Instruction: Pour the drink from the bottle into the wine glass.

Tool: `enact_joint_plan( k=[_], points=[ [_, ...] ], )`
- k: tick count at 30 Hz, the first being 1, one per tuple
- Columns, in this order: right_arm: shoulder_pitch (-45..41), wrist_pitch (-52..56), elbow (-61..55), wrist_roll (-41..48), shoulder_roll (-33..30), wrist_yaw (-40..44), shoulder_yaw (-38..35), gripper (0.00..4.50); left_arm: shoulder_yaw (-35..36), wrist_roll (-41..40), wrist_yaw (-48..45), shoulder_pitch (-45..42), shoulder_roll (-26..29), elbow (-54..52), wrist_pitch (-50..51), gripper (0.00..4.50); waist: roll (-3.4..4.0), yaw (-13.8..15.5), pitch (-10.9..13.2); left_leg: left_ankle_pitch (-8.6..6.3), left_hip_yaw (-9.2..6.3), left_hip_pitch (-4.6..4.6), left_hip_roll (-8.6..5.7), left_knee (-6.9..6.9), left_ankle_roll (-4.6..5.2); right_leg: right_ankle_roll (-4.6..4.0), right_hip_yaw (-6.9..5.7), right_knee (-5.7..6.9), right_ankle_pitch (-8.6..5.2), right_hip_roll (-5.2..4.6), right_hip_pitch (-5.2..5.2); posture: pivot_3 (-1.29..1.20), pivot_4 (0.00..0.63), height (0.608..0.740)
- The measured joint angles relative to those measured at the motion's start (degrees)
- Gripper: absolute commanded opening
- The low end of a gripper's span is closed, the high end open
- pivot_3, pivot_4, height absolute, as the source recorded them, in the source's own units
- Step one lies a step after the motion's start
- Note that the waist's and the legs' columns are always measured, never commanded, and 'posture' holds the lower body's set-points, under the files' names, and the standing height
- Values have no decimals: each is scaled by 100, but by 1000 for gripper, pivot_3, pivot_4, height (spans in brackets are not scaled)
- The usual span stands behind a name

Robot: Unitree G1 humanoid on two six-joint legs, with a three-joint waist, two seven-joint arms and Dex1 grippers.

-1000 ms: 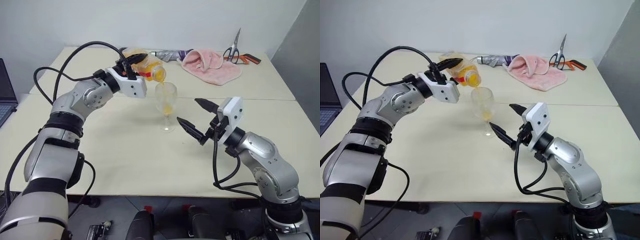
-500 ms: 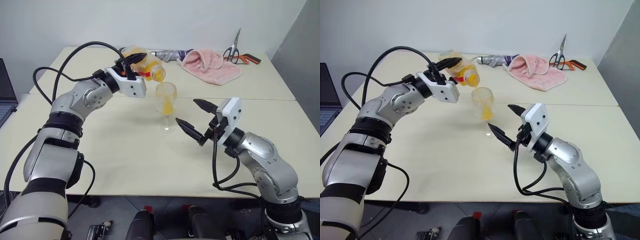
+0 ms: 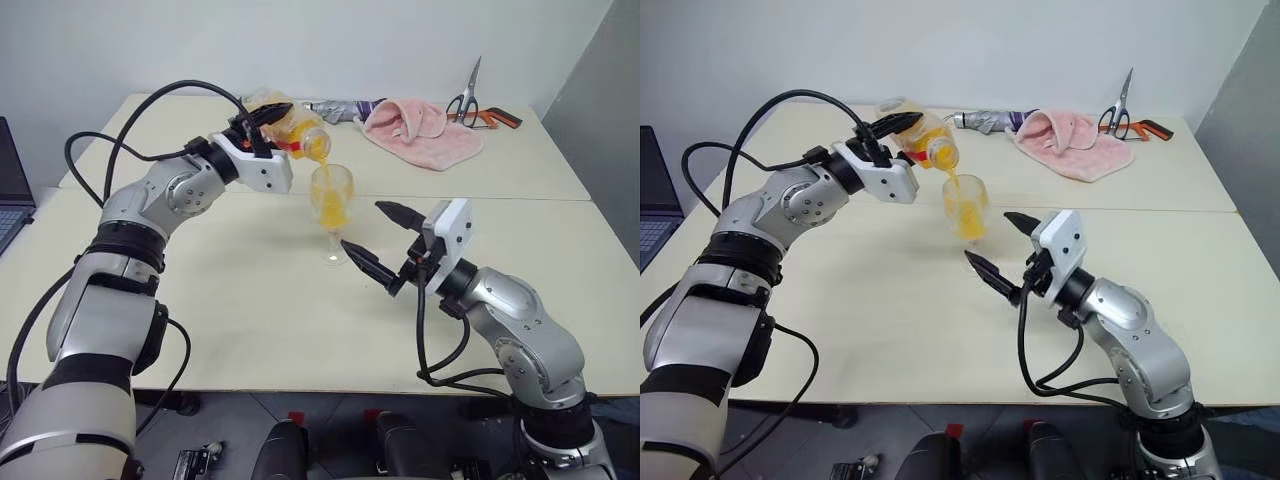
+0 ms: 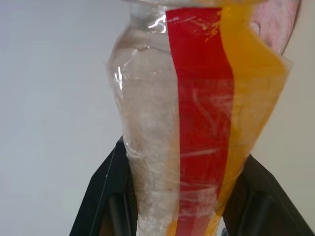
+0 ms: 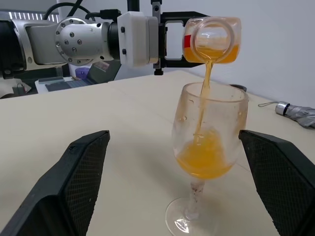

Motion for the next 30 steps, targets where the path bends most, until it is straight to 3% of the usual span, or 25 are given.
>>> enact_joint_plan(
  k=[8, 18, 30],
  points=[
    [-6, -15, 52, -178, 139, -162, 69, 4500, -120, 64, 123, -138, 6, 188, -18, 1709, 0, 0, 0, 0, 0, 0, -1, 0, 0, 0, -1, 0, 0, 0, 0, 0, 150, 740],
    [188, 251, -345, 173, -620, 75, -474, 4500, -188, 195, 267, -255, 38, 351, -84, 1709, 0, 1, 0, 0, 0, 0, -2, 1, 0, 0, 0, 2, 0, -2, 0, 0, 150, 740],
    [306, 527, -600, 314, -739, -48, -522, 4500, -335, 293, 473, -408, -3, 474, -96, 1709, 0, 2, 0, 0, 1, 0, -4, 2, 0, 0, 1, 2, 0, -2, 0, 0, 150, 740]
  ],
)
